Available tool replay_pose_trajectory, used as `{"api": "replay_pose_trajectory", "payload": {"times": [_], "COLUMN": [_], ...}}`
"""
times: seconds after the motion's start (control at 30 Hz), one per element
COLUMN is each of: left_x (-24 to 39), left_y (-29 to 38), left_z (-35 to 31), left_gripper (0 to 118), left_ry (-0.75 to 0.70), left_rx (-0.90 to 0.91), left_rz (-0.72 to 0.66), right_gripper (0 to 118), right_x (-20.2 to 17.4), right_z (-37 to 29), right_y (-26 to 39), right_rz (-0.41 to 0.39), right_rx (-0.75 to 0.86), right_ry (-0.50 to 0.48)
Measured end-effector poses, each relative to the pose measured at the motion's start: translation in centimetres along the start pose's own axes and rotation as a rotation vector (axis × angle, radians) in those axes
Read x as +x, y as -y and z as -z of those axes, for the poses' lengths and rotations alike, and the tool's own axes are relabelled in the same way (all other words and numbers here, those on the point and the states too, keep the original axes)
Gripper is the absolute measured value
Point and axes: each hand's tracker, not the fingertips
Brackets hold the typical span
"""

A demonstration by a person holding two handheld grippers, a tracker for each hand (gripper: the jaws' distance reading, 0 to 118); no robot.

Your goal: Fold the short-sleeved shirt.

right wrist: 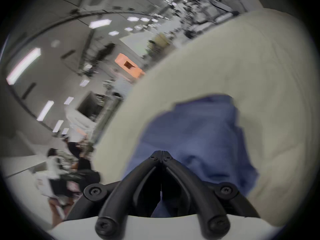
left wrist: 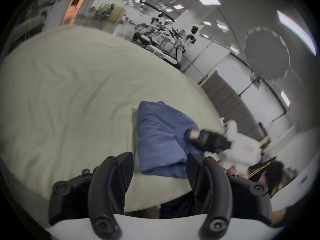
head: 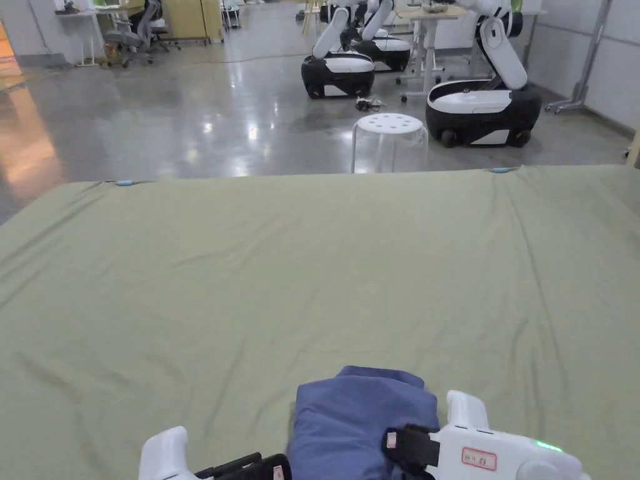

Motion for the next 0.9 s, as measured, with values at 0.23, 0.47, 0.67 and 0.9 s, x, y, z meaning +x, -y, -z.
{"api": "replay_pose_trajectory", "payload": {"times": [0.23, 0.47, 0.67, 0.9], "left_x": [-5.2, -4.4, -1.6, -0.4], "left_y": [-3.2, -2.6, -1.8, -2.4], "left_z": [8.6, 15.3, 14.0, 10.4], "left_gripper": [75, 70, 26, 21], "left_ry": [0.277, 0.287, 0.09, 0.035], "left_rx": [-0.14, -0.234, -0.2, -0.121], "left_rz": [-0.248, -0.314, -0.181, -0.091], "right_gripper": [1, 1, 1, 1], "right_x": [3.7, 2.6, 2.0, 0.9], "right_z": [-1.6, -1.6, -1.9, -3.6], "right_y": [1.3, 1.3, 1.5, 1.7], "right_rz": [0.173, 0.134, 0.123, 0.094], "right_rx": [0.077, 0.095, 0.111, 0.168], "right_ry": [-0.085, -0.061, -0.065, -0.062]}}
